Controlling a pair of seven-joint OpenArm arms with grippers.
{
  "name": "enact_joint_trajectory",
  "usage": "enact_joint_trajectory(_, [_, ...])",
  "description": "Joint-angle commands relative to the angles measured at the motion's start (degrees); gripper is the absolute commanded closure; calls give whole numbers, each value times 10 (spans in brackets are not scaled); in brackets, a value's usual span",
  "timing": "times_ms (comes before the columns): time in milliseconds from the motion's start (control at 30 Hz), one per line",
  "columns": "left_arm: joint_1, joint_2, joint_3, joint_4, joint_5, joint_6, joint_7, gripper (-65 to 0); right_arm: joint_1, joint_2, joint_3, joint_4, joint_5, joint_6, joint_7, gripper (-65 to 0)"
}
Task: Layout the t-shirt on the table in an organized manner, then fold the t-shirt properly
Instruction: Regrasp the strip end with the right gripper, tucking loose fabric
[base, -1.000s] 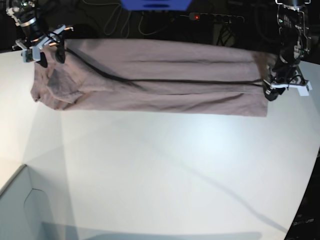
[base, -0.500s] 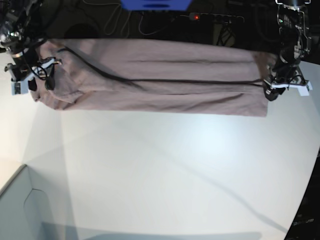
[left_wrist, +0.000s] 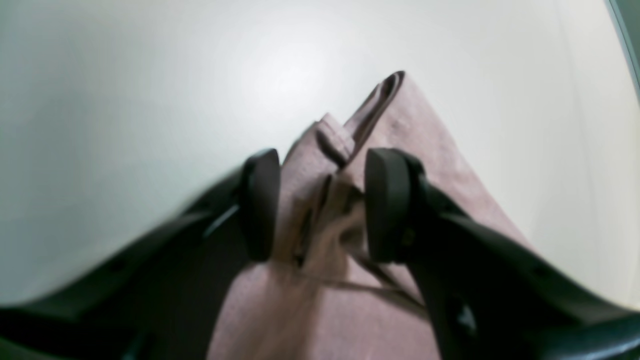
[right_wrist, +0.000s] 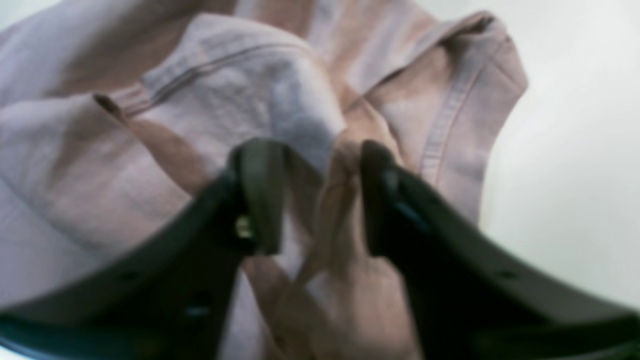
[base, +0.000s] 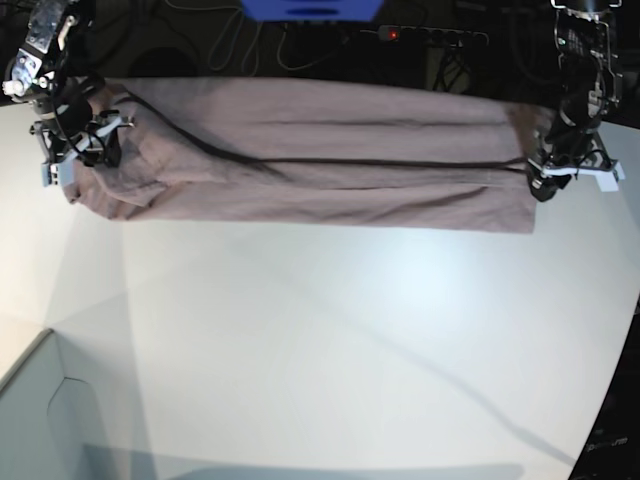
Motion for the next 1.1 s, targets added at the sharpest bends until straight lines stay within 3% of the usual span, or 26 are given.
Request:
enact_joint_trajectory(0, [-3,-9,-3,6,-2,-2,-6,-275,-5,6,-11,8,7,7,12,-170])
enact_joint_trajectory(67, [-3,-9,-3,6,-2,-1,-6,-275,-19,6,-30,16,7,7,12,-146])
enact_joint_trajectory(500, [-4,-9,-3,6,-2,-1,-7,-275,-11,17,-33,46,9,7,13,-148])
enact_joint_trajectory(700, [-4,-9,-3,3,-2,-1,-7,-275,34,18,-31,31,10,7,13,-148])
enact_joint_trajectory(900, [-3,-9,-3,-16,-2,-2,-8,-275,76,14,42,33,10,7,13,-148])
enact_joint_trajectory(1067, [-2,-9,-3,-16,-2,-3,-8,-275,71,17,62,33,10,7,13,-148])
